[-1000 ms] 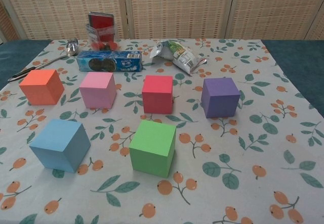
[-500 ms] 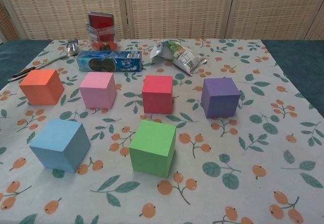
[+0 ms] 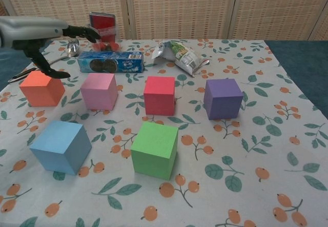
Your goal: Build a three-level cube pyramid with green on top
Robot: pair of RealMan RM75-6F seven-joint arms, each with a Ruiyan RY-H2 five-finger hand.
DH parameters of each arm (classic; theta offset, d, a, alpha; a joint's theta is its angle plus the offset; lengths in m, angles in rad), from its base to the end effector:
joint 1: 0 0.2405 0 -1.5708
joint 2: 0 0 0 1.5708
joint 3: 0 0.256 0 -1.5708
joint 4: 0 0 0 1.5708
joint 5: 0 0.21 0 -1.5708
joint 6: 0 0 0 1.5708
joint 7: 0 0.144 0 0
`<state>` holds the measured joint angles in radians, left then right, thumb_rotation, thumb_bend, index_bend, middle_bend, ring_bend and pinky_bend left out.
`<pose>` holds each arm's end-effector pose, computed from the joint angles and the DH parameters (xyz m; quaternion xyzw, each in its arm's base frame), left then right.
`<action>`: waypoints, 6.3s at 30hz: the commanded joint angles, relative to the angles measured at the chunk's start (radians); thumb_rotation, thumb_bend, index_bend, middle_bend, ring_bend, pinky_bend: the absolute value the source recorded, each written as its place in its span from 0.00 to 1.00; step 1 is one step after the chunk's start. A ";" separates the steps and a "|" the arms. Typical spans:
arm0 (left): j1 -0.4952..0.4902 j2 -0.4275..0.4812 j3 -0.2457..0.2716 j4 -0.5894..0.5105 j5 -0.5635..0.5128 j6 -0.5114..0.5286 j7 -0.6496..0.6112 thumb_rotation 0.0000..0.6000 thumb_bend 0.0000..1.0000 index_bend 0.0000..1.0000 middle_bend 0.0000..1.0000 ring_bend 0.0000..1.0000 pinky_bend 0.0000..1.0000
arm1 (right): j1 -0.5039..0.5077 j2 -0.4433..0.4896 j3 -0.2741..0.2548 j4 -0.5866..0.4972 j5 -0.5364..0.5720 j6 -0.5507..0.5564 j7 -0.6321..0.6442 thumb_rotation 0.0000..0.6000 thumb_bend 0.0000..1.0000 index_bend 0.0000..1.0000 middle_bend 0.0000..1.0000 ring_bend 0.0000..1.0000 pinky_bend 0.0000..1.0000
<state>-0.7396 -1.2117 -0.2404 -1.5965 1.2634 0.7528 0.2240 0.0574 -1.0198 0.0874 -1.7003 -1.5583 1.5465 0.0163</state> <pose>-0.1538 0.3654 0.0719 -0.7926 -0.3165 -0.3308 0.4027 -0.2903 -0.1788 0.1918 0.5882 -0.3540 0.4246 0.5902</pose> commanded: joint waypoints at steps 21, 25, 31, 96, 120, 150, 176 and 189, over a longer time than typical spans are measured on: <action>-0.195 -0.218 0.089 0.218 -0.406 -0.039 0.231 1.00 0.33 0.01 0.09 0.11 0.06 | 0.012 -0.012 -0.005 0.026 0.010 -0.022 0.010 1.00 0.00 0.00 0.00 0.00 0.00; -0.196 -0.231 0.090 0.235 -0.414 -0.032 0.212 1.00 0.33 0.04 0.14 0.15 0.07 | 0.015 -0.018 -0.006 0.036 0.006 -0.024 0.017 1.00 0.00 0.00 0.00 0.00 0.00; -0.203 -0.245 0.100 0.263 -0.416 -0.047 0.193 1.00 0.32 0.06 0.22 0.22 0.09 | 0.015 -0.022 -0.007 0.041 0.009 -0.023 0.019 1.00 0.00 0.00 0.00 0.00 0.00; -0.303 -0.367 0.088 0.316 -0.359 -0.038 0.167 1.00 0.31 0.14 0.42 0.39 0.12 | -0.012 -0.022 -0.007 0.079 0.051 -0.012 0.061 1.00 0.00 0.00 0.00 0.00 0.00; -0.322 -0.380 0.084 0.317 -0.408 -0.032 0.201 1.00 0.31 0.13 0.42 0.39 0.12 | -0.020 -0.020 -0.006 0.087 0.055 -0.006 0.073 1.00 0.00 0.00 0.00 0.00 0.00; -0.340 -0.371 0.099 0.278 -0.480 -0.028 0.229 1.00 0.33 0.00 0.02 0.12 0.13 | -0.040 -0.016 -0.008 0.095 0.047 0.020 0.092 1.00 0.00 0.00 0.00 0.00 0.00; -0.163 -0.059 0.189 0.130 -0.460 0.077 0.152 1.00 0.33 0.00 0.01 0.00 0.07 | -0.015 -0.001 -0.006 0.078 -0.002 0.015 0.077 1.00 0.00 0.00 0.00 0.00 0.00; -0.094 -0.092 0.212 0.273 -0.411 0.005 0.059 1.00 0.33 0.00 0.00 0.00 0.06 | 0.005 0.037 0.001 -0.006 -0.017 0.005 -0.007 1.00 0.00 0.00 0.00 0.00 0.00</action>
<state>-0.8412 -1.2996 -0.0301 -1.3356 0.8455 0.7647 0.2908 0.0615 -0.9836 0.0887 -1.7046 -1.5748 1.5522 0.0106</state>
